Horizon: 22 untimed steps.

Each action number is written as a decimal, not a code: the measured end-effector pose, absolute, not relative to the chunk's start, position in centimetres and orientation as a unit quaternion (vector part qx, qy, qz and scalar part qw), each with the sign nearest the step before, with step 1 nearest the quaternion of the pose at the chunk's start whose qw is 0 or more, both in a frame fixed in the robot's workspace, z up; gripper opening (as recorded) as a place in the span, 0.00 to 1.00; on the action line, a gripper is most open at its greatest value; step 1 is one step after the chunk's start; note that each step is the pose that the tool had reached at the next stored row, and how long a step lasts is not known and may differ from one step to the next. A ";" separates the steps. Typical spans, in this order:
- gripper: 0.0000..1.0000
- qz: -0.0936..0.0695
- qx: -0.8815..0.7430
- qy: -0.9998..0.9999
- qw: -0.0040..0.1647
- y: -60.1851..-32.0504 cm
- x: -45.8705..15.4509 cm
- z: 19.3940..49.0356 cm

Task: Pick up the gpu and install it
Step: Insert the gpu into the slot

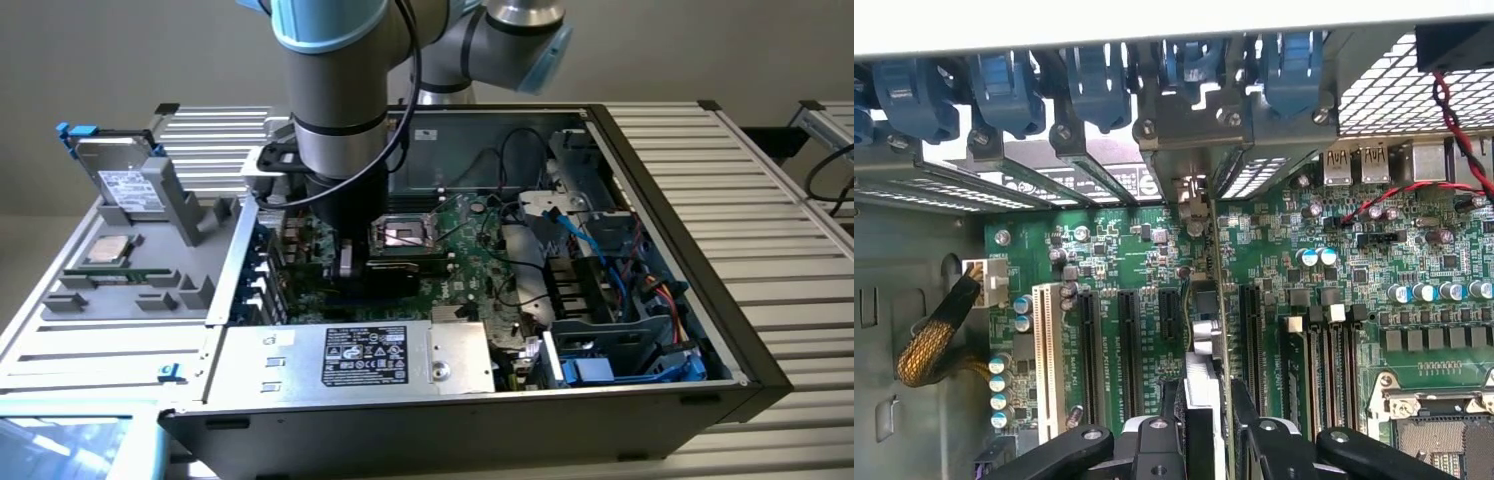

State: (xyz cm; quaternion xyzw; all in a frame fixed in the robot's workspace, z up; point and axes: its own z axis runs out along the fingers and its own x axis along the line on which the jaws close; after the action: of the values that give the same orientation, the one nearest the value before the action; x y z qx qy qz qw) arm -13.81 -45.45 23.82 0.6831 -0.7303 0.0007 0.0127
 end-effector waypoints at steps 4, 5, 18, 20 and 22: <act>0.29 0.001 0.683 -0.730 0.013 -45.3 -13.8 23.8; 0.29 0.001 0.683 -0.730 0.013 -45.3 -13.8 23.8; 0.29 0.001 0.683 -0.730 0.014 -45.6 -13.8 23.8; 0.29 0.001 0.683 -0.730 0.014 -45.6 -13.8 23.8; 0.29 0.001 0.683 -0.730 0.014 -45.7 -13.8 23.8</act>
State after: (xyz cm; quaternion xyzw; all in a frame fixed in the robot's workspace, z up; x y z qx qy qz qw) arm -13.84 -45.69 23.79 0.6829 -0.7304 0.0013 0.0136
